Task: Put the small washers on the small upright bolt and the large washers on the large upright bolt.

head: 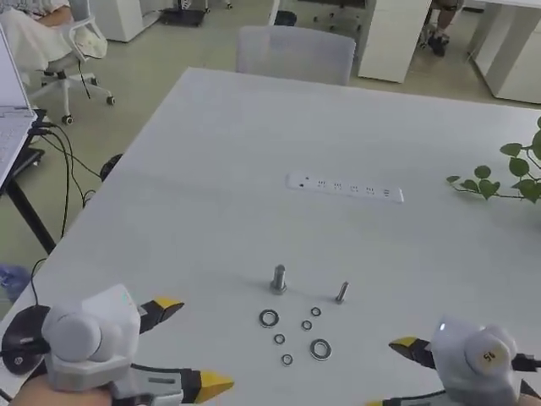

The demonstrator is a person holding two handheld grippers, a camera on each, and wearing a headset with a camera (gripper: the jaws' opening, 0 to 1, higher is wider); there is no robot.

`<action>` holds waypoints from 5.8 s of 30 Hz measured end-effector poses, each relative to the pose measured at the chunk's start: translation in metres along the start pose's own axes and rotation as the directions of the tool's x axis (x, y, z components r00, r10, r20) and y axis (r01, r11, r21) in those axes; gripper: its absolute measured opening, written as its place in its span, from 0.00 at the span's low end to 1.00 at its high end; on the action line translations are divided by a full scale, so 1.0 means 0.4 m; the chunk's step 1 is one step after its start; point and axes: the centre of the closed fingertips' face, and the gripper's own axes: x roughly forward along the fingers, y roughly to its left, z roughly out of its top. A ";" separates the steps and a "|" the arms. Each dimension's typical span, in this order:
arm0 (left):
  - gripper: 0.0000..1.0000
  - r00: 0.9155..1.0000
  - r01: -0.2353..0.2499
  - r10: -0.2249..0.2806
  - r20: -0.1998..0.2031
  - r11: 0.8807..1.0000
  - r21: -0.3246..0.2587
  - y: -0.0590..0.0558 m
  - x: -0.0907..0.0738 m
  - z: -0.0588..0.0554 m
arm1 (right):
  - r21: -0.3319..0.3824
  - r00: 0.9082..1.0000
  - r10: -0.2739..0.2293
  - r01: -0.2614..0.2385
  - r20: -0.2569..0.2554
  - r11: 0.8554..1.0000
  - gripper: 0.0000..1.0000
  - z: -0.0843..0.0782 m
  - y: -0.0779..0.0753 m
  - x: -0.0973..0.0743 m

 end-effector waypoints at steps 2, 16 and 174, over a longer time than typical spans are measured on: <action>0.82 1.000 0.003 -0.003 0.002 1.000 -0.004 0.000 0.000 0.000 | -0.010 1.000 0.007 -0.007 -0.015 1.000 0.80 0.002 -0.002 0.008; 0.83 1.000 -0.004 0.004 0.010 1.000 -0.018 0.020 0.014 -0.010 | -0.023 0.996 0.029 -0.031 -0.087 0.999 0.75 0.007 -0.016 0.054; 0.76 0.985 0.050 -0.015 -0.170 0.977 0.206 0.049 0.015 -0.123 | -0.358 0.889 -0.034 -0.148 -0.456 0.922 0.21 0.100 -0.098 0.219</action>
